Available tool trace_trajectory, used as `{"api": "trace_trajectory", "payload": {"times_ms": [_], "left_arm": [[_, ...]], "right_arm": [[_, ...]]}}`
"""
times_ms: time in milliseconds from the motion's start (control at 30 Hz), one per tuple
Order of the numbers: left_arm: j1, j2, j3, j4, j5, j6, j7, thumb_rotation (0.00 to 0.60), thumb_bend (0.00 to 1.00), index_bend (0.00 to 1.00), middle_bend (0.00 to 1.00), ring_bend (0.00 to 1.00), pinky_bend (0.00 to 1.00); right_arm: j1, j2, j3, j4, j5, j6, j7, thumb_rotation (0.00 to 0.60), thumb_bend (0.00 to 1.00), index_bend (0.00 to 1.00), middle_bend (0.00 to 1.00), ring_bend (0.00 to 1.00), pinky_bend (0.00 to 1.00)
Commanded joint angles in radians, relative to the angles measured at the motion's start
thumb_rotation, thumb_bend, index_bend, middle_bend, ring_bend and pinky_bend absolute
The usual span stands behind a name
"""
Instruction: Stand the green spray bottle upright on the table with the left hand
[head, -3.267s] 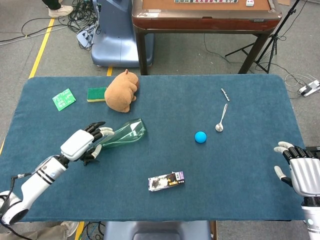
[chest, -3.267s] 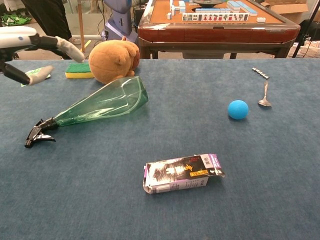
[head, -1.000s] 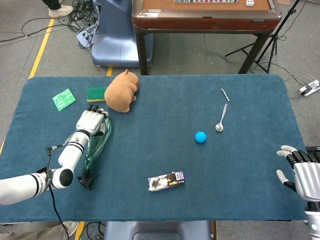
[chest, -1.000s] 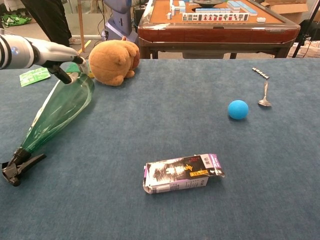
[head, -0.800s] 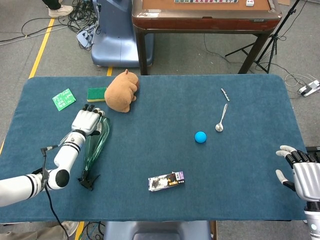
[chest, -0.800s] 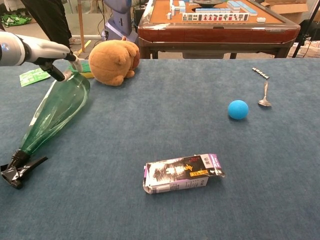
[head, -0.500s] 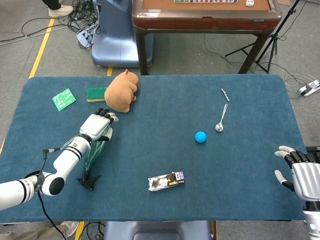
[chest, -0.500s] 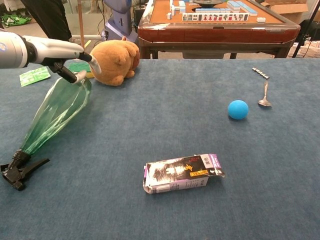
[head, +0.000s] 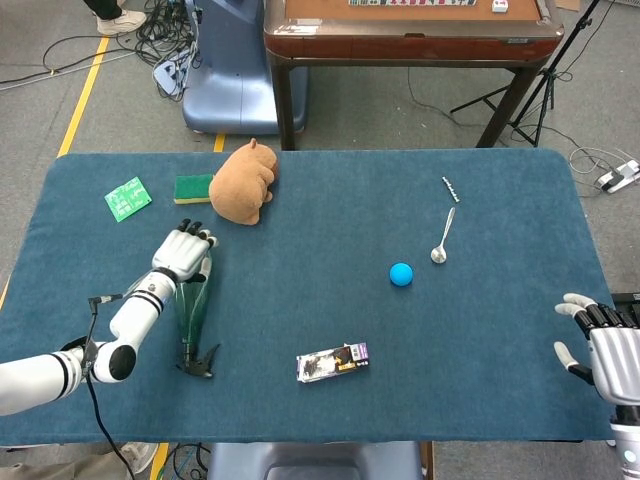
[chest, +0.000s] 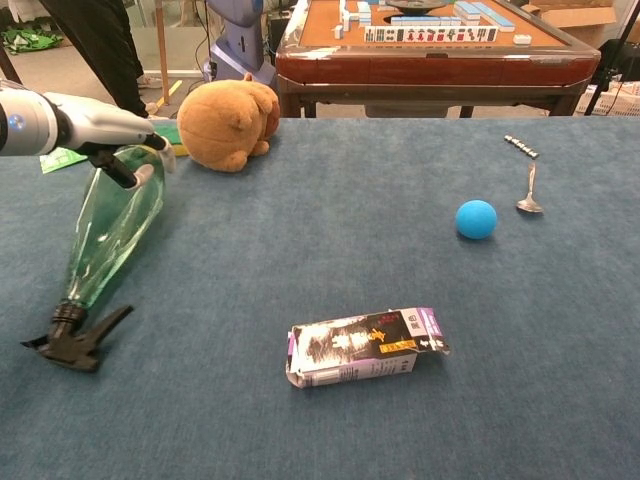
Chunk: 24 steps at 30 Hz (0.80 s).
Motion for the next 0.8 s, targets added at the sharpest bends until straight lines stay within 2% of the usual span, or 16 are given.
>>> {"api": "trace_trajectory", "payload": {"times_ms": [33, 200, 267, 400, 500, 533, 633, 667, 800], "left_arm": [[-0.027, 0.004, 0.036, 0.012, -0.121, 0.02, 0.067, 0.358, 0.67, 0.22, 0.18, 0.0, 0.0], [-0.036, 0.019, 0.048, 0.013, -0.209, 0.027, 0.099, 0.354, 0.67, 0.22, 0.18, 0.0, 0.0], [-0.032, 0.034, 0.04, -0.001, -0.207, 0.021, 0.082, 0.354, 0.67, 0.22, 0.18, 0.0, 0.0], [0.017, 0.083, -0.003, -0.073, -0.076, 0.026, -0.029, 0.351, 0.62, 0.21, 0.18, 0.0, 0.0], [0.064, 0.127, -0.015, -0.142, 0.08, 0.045, -0.102, 0.349, 0.61, 0.2, 0.18, 0.0, 0.0], [0.078, 0.138, -0.016, -0.161, 0.125, 0.053, -0.122, 0.379, 0.61, 0.2, 0.18, 0.0, 0.0], [0.113, 0.165, -0.008, -0.22, 0.249, 0.073, -0.157, 0.551, 0.59, 0.18, 0.18, 0.0, 0.0], [0.121, 0.172, 0.0, -0.24, 0.285, 0.079, -0.155, 0.583, 0.56, 0.17, 0.18, 0.0, 0.0], [0.132, 0.181, 0.028, -0.297, 0.34, 0.103, -0.104, 0.6, 0.47, 0.16, 0.17, 0.0, 0.0]], "right_arm": [[0.002, -0.002, 0.001, 0.002, -0.001, -0.002, 0.001, 0.6, 0.23, 0.35, 0.28, 0.29, 0.39], [0.007, -0.005, 0.002, 0.004, -0.004, -0.008, 0.003, 0.6, 0.23, 0.35, 0.28, 0.29, 0.39], [0.008, -0.006, 0.003, 0.005, -0.005, -0.008, 0.005, 0.6, 0.23, 0.35, 0.28, 0.29, 0.39], [0.009, -0.007, 0.003, 0.01, -0.002, -0.011, 0.008, 0.6, 0.23, 0.35, 0.28, 0.29, 0.39], [0.009, -0.008, 0.003, 0.014, -0.001, -0.013, 0.01, 0.6, 0.23, 0.35, 0.28, 0.29, 0.39], [0.01, -0.009, 0.003, 0.015, -0.001, -0.015, 0.011, 0.6, 0.23, 0.35, 0.28, 0.29, 0.39], [0.012, -0.011, 0.003, 0.017, -0.001, -0.019, 0.013, 0.6, 0.23, 0.35, 0.28, 0.29, 0.39], [0.014, -0.012, 0.003, 0.018, -0.002, -0.02, 0.014, 0.6, 0.23, 0.35, 0.28, 0.29, 0.39], [0.015, -0.012, 0.003, 0.02, -0.003, -0.021, 0.016, 0.6, 0.23, 0.35, 0.28, 0.29, 0.39]]}}
